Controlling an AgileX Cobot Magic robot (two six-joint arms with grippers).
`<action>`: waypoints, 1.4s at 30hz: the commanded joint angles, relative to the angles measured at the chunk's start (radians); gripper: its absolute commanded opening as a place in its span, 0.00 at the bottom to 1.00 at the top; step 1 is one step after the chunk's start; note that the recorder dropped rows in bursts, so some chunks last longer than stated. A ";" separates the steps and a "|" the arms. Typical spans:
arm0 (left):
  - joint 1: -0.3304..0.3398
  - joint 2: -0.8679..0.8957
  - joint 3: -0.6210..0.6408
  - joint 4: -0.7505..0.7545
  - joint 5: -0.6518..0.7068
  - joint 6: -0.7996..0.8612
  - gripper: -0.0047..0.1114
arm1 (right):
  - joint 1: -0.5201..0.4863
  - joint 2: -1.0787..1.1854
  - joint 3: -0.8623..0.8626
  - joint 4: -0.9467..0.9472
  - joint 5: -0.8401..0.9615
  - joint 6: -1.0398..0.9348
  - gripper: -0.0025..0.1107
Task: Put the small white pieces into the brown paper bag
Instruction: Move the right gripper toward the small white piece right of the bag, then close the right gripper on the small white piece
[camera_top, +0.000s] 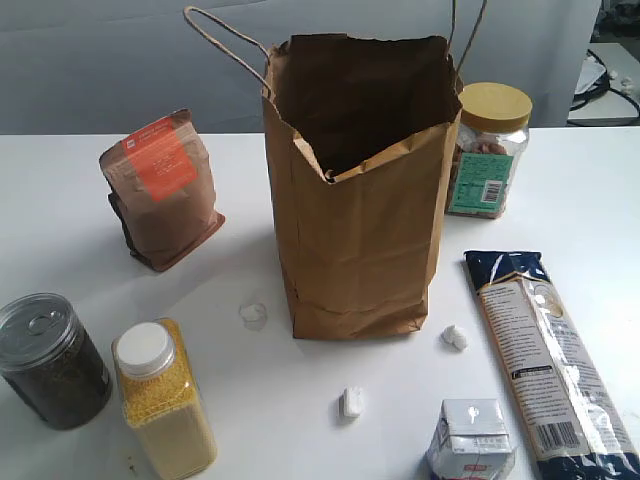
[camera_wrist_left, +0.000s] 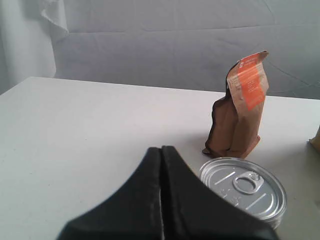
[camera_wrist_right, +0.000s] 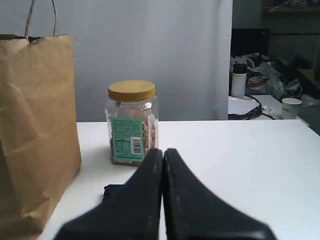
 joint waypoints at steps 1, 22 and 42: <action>-0.005 -0.003 0.004 -0.008 -0.004 -0.005 0.04 | -0.009 -0.006 0.004 0.038 -0.040 0.020 0.02; -0.005 -0.003 0.004 -0.008 -0.004 -0.005 0.04 | 0.255 0.744 -0.602 -0.192 0.452 0.358 0.02; -0.005 -0.003 0.004 -0.008 -0.004 -0.005 0.04 | 0.459 1.586 -0.836 -0.070 0.429 0.113 0.41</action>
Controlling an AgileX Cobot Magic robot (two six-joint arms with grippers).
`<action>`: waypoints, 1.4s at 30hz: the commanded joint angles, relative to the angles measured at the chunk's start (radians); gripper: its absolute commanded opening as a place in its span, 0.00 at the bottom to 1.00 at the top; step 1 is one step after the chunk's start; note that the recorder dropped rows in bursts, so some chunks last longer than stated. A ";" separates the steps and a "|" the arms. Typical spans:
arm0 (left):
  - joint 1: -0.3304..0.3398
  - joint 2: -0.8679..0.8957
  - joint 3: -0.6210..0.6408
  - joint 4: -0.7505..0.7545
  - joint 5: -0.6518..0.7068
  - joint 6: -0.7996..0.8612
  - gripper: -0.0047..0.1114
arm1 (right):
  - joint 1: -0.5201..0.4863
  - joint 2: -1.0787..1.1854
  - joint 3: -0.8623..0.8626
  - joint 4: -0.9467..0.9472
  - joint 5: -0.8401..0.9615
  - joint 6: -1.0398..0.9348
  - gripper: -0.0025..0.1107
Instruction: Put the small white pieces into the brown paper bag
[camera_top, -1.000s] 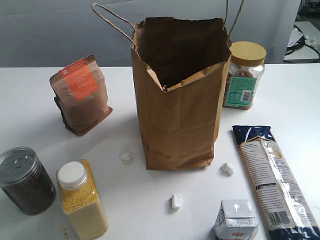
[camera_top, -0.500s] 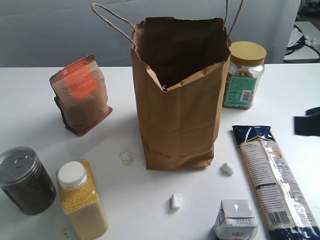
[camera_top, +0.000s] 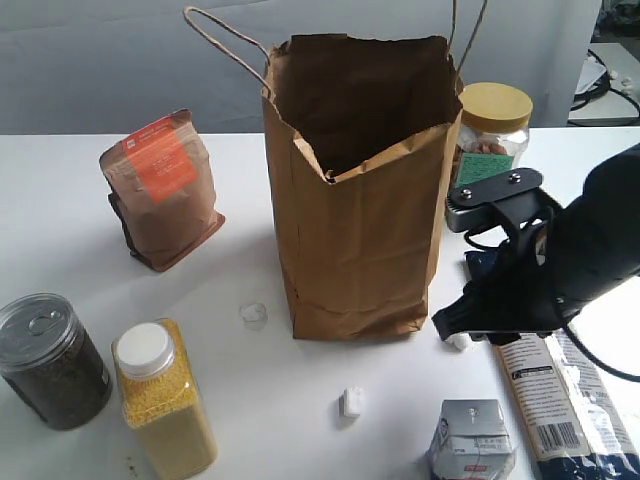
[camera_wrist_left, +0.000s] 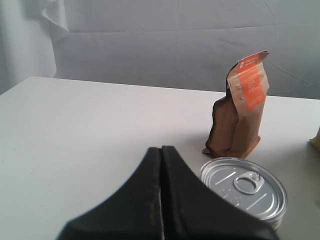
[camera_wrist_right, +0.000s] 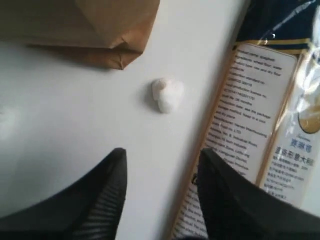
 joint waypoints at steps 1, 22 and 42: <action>-0.005 -0.003 0.004 -0.008 -0.004 -0.005 0.04 | 0.001 0.069 -0.008 0.014 -0.097 0.001 0.41; -0.005 -0.003 0.004 -0.008 -0.004 -0.005 0.04 | -0.023 0.275 -0.008 -0.016 -0.263 0.047 0.38; -0.005 -0.003 0.004 -0.008 -0.004 -0.005 0.04 | -0.023 0.137 0.099 -0.016 -0.316 0.083 0.02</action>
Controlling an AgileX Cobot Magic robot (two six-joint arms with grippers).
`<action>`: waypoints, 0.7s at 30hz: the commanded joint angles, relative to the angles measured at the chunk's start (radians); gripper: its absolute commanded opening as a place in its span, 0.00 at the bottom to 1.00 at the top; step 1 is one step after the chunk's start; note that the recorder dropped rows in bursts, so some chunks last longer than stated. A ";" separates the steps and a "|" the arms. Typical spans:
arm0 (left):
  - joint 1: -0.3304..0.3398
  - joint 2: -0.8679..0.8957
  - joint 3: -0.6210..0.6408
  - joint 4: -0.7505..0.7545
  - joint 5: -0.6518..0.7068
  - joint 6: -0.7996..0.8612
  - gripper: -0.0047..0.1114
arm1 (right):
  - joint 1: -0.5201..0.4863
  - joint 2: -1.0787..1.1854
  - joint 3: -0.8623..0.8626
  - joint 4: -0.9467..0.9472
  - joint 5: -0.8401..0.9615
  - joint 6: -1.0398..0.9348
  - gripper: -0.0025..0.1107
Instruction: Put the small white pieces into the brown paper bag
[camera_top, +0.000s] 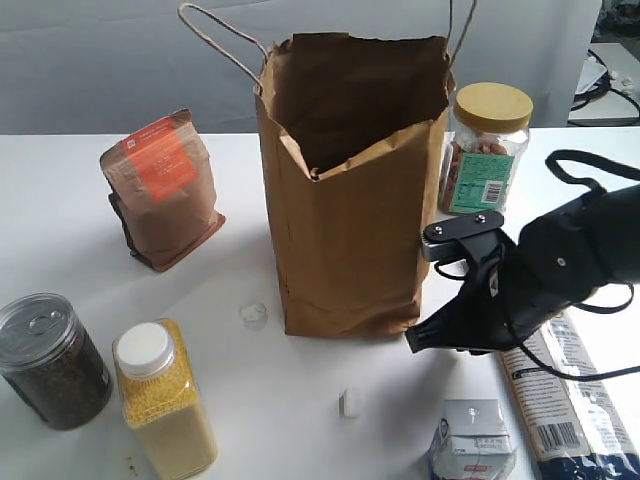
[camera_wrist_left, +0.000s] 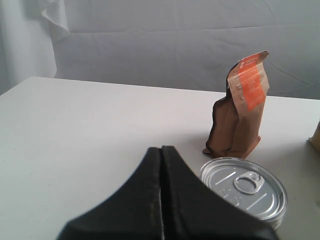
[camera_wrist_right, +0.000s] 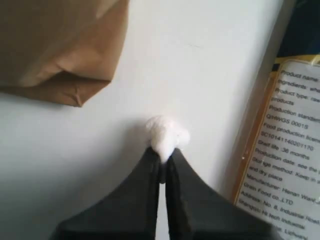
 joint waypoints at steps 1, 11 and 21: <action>-0.005 -0.003 0.004 -0.008 -0.004 -0.005 0.04 | -0.007 -0.125 0.093 -0.014 -0.064 0.037 0.02; -0.005 -0.003 0.004 -0.008 -0.004 -0.005 0.04 | -0.007 -0.481 0.219 -0.010 -0.002 0.105 0.02; -0.005 -0.003 0.004 -0.008 -0.004 -0.005 0.04 | 0.168 -0.879 0.242 -0.007 -0.135 0.135 0.02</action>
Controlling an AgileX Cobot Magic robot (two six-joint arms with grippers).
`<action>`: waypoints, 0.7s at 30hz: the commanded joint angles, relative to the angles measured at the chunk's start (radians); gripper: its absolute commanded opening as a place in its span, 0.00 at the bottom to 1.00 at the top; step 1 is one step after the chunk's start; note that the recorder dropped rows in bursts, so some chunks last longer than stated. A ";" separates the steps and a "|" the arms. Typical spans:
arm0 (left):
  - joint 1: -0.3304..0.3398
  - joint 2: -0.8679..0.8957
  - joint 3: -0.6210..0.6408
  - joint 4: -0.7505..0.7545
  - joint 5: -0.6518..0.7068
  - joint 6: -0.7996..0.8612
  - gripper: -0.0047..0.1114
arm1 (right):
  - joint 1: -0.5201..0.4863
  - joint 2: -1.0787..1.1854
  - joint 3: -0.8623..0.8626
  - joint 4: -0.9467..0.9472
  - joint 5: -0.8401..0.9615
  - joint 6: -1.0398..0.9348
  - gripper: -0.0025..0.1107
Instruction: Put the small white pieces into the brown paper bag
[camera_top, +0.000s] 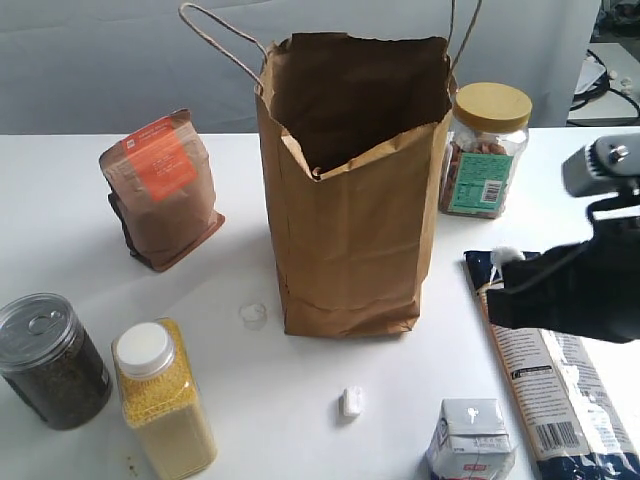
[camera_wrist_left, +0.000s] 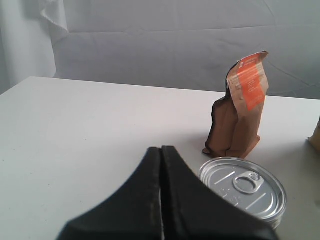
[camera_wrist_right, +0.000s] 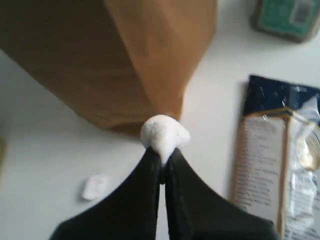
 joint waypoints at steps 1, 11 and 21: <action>-0.005 -0.003 0.004 -0.008 -0.004 -0.003 0.04 | 0.109 -0.122 -0.005 -0.005 -0.145 0.008 0.02; -0.005 -0.003 0.004 -0.008 -0.004 -0.003 0.04 | 0.162 0.107 -0.305 -0.122 -0.191 0.032 0.02; -0.005 -0.003 0.004 -0.008 -0.004 -0.003 0.04 | 0.140 0.519 -0.756 -0.262 0.126 0.057 0.02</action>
